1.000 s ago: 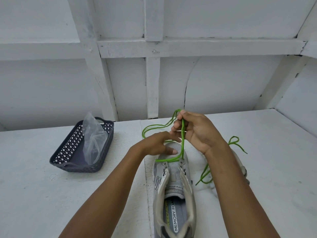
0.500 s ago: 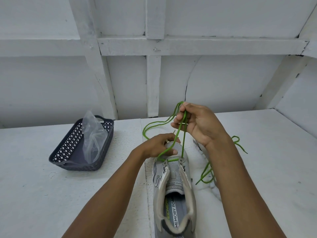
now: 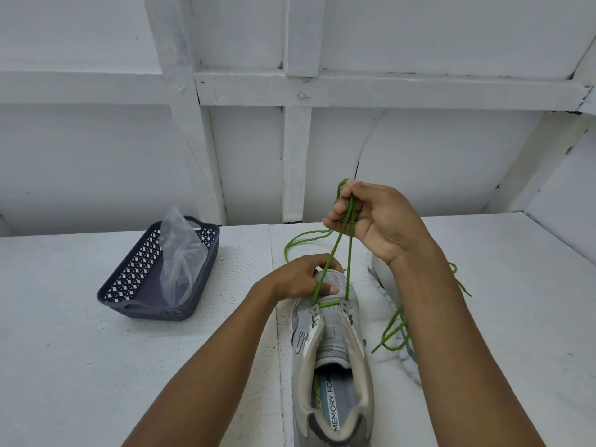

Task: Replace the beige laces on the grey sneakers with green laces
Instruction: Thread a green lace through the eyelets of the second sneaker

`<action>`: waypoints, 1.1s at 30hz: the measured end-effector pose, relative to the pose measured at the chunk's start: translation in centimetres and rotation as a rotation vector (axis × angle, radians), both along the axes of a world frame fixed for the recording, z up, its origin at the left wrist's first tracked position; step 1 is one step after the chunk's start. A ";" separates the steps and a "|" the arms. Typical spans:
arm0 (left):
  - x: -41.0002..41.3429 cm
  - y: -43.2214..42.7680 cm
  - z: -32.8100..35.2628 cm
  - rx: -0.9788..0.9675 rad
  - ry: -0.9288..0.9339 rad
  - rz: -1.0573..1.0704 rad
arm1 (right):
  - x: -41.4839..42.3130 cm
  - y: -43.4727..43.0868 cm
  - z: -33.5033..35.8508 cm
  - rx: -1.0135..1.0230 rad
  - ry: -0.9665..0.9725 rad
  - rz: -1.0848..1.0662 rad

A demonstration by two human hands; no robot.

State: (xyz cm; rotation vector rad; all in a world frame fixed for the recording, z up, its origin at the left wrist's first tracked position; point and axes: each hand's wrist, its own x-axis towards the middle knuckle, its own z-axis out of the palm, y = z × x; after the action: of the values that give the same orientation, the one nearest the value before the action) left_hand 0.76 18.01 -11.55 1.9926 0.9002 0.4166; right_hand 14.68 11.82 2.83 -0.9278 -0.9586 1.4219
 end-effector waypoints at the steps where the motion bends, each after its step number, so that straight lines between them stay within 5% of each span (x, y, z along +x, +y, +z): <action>1: 0.0 0.0 0.0 -0.005 -0.002 0.001 | 0.0 0.0 0.0 0.001 -0.001 0.004; 12: -0.3 -0.2 0.3 -0.023 -0.001 0.033 | -0.1 -0.2 0.1 0.018 -0.006 -0.012; 21: 0.0 -0.3 0.3 -0.027 -0.012 0.042 | -0.2 -0.4 0.9 0.120 -0.441 -0.103; 28: -0.2 0.1 0.4 -0.022 0.010 0.047 | 0.0 -0.5 0.6 0.084 -0.433 -0.088; 33: -0.9 -0.8 1.3 -0.180 -0.308 0.215 | 0.7 -0.4 0.0 0.037 -0.467 -0.098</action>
State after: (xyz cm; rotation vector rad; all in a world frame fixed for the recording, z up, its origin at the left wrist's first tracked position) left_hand -0.13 17.20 -10.23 1.6198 0.9223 0.7171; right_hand 15.38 11.47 2.81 -1.2924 -1.2568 1.1196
